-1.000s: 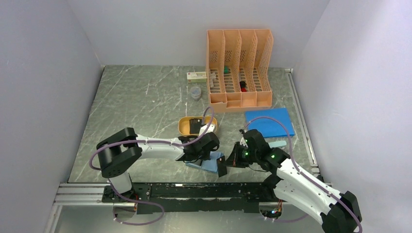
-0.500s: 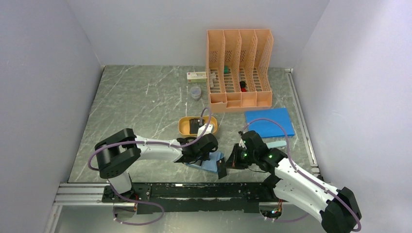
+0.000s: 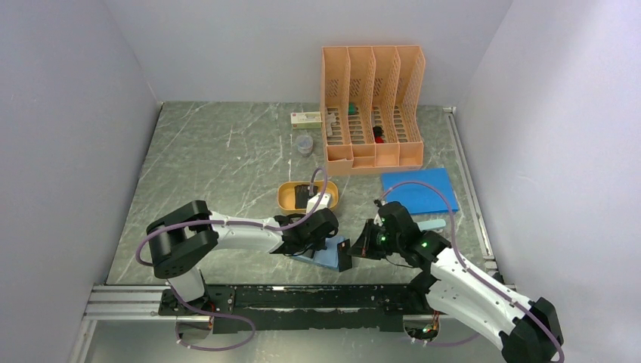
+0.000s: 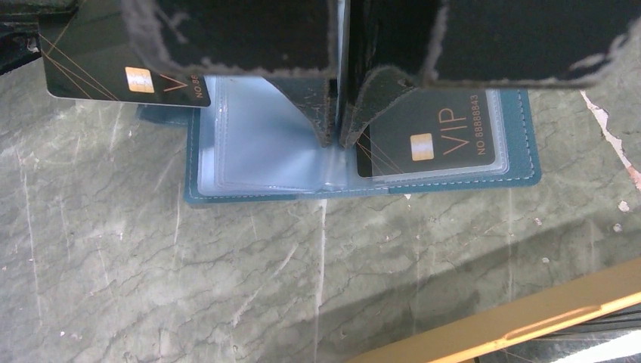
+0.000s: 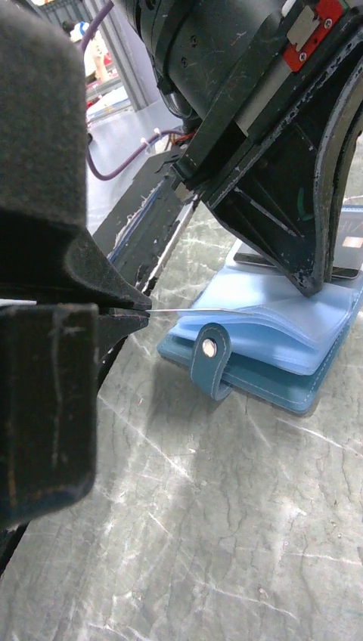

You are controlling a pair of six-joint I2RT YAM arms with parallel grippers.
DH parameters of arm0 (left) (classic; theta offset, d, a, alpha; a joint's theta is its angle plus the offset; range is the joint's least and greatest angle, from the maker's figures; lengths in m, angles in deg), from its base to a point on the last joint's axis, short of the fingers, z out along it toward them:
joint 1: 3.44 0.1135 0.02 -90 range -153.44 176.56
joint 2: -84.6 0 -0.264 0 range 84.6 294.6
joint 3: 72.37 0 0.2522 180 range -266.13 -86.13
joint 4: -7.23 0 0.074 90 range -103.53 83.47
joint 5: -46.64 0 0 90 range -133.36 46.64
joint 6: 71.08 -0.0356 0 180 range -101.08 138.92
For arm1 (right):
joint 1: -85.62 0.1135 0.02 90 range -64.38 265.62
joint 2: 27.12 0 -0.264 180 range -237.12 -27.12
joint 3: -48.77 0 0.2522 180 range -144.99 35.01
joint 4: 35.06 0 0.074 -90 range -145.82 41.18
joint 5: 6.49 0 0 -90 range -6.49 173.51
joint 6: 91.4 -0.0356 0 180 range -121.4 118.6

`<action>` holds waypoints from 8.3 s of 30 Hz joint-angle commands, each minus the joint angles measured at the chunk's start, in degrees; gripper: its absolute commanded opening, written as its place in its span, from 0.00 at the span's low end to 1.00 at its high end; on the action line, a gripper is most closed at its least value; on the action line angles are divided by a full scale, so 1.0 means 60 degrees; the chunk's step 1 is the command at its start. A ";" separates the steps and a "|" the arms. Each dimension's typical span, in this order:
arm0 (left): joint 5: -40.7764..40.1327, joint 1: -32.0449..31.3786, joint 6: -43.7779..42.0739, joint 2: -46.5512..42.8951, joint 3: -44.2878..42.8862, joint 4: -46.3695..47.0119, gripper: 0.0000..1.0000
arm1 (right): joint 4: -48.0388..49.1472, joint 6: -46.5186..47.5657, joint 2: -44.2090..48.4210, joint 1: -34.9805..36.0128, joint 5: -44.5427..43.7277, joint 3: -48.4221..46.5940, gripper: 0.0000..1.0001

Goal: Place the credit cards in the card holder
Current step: Turn over the card slot in the card holder.

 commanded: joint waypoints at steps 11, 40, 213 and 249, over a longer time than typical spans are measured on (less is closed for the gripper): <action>-0.0041 -0.0030 0.0022 0.0431 0.0565 -0.1085 0.05 | 0.0629 -0.0092 -0.0246 0.0053 0.0368 0.0138 0.00; 0.0005 -0.0026 0.0098 0.0252 0.0653 -0.1037 0.05 | 0.1140 -0.0236 -0.0562 0.0060 0.0634 0.0540 0.00; 0.3751 0.1399 -0.1273 -0.2242 0.2115 0.2609 0.57 | 0.4760 0.0474 -0.4554 0.0747 0.1649 -0.0043 0.00; 0.2631 0.1202 -0.1062 -0.1963 0.2396 0.1979 0.08 | 0.2579 0.0583 -0.2307 0.0742 0.0923 -0.0120 0.00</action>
